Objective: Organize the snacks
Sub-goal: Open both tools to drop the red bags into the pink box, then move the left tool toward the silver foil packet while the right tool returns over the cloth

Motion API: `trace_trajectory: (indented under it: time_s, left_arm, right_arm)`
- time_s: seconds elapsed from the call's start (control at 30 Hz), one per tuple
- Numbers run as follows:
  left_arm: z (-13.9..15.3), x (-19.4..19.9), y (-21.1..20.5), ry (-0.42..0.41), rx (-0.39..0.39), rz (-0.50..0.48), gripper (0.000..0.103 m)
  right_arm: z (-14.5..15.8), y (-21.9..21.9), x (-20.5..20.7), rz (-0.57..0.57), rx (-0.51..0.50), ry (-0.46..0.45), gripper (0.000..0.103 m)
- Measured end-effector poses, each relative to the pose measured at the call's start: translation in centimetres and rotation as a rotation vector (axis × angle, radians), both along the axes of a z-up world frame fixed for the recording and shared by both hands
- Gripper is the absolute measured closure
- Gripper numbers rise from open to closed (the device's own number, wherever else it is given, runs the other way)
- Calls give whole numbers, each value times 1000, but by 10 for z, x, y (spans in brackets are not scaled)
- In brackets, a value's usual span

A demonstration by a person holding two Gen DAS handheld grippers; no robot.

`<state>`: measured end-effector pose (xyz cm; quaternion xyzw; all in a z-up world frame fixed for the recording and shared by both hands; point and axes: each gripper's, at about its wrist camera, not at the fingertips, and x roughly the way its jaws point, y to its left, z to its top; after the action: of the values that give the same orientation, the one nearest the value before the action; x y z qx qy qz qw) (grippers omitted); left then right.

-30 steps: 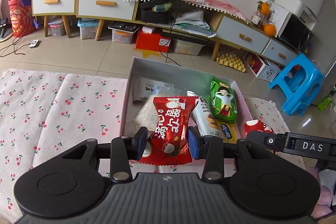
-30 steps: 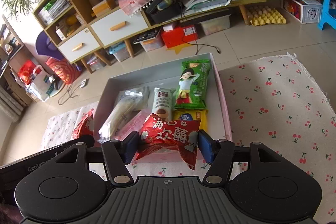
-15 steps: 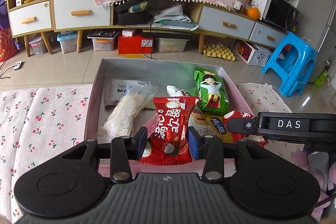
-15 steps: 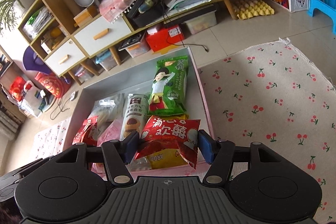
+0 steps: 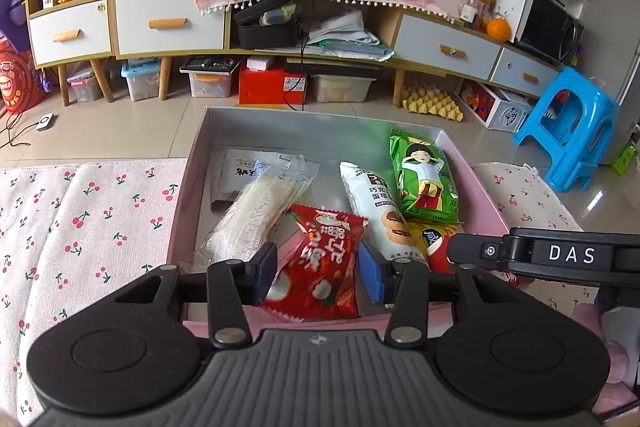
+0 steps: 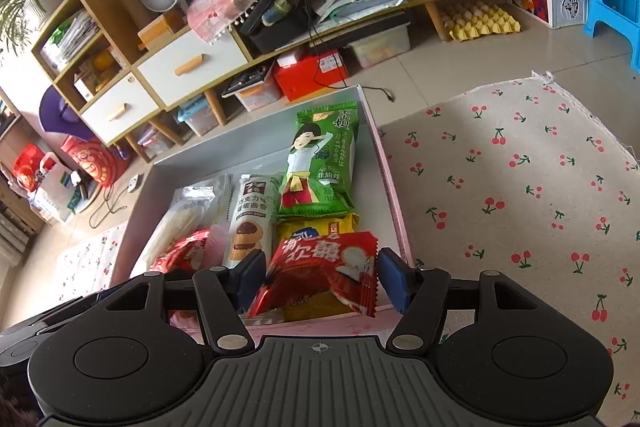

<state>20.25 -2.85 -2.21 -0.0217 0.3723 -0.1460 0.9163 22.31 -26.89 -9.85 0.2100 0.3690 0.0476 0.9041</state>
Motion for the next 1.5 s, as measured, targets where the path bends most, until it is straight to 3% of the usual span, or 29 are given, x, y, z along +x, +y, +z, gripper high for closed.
trace_trajectory:
  time_s: [0.07,0.17,0.53,1.0,1.27,1.37,1.5]
  left_arm:
    - [1,-1,-2,-5,5,-7,53]
    - [5,-5,-2,-24,24,-4,38]
    - [28,-27,15,-19,-14,32,22]
    - [46,-67,32,14,37,50,9]
    - [51,-90,39,21,40,44,1]
    - [48,-96,41,32,52,40,1]
    - [38,-105,44,20,76,19,1]
  right_arm:
    - [1,0,0,-4,5,3,34]
    - [5,1,-1,-1,7,-3,27]
    - [34,5,-27,22,-20,-33,21]
    - [62,25,-78,87,-126,-9,21]
    - [64,35,-106,119,-171,33,20]
    - [61,39,-116,138,-178,45,14]
    - [54,46,-128,177,-185,43,14]
